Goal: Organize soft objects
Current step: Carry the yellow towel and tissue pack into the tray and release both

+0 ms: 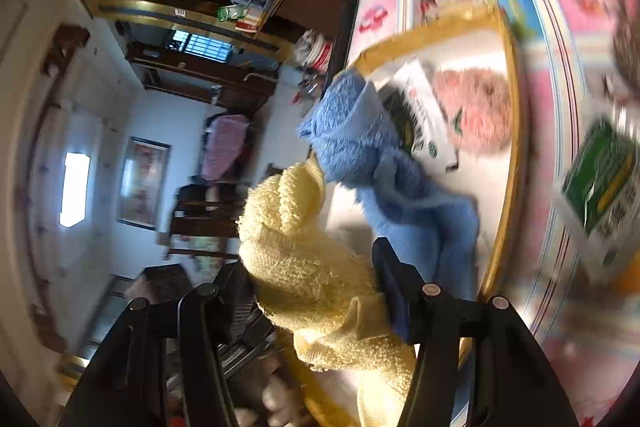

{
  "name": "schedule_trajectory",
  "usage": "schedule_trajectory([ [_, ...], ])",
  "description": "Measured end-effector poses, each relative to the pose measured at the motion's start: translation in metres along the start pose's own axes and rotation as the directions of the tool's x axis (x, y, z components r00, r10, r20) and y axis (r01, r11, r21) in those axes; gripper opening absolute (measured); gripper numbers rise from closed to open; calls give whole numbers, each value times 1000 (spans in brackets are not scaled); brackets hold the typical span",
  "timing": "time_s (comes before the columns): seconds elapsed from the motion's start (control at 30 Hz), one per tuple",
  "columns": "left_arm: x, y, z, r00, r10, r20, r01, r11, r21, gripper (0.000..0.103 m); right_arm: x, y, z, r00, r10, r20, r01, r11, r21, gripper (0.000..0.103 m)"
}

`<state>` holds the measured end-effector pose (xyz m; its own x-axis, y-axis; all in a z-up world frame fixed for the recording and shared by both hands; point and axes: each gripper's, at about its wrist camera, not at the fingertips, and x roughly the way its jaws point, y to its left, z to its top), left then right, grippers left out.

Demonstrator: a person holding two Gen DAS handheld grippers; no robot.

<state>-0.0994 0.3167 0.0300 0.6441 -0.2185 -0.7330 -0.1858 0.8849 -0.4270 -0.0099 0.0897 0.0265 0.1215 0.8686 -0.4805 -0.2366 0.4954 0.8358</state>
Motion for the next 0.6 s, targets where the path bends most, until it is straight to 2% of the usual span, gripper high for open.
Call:
schedule_trajectory([
  [0.03,-2,1,0,1000,-12,6,12,1000,-5,57,3,7,0,999,-34,9,34,999,-36,69],
  [0.1,-6,4,-1,999,-31,16,32,999,-18,58,8,21,-1,995,-96,23,97,990,-100,75],
  [0.17,-10,8,-1,998,-54,21,55,998,-40,60,12,29,-1,989,-144,39,148,977,-153,76],
  [0.27,-20,13,-4,996,-79,39,81,995,-63,60,15,34,2,987,-153,47,159,968,-193,76],
  [0.37,-30,11,-9,995,-80,57,84,994,-64,60,8,42,-1,983,-156,94,176,950,-258,76],
  [0.53,-37,-4,-18,997,-56,62,58,998,-32,60,-22,57,-24,955,-221,197,284,874,-393,76],
  [0.6,-38,-11,-22,996,-58,61,60,998,-22,60,-44,60,-43,922,-264,284,370,815,-445,76],
])
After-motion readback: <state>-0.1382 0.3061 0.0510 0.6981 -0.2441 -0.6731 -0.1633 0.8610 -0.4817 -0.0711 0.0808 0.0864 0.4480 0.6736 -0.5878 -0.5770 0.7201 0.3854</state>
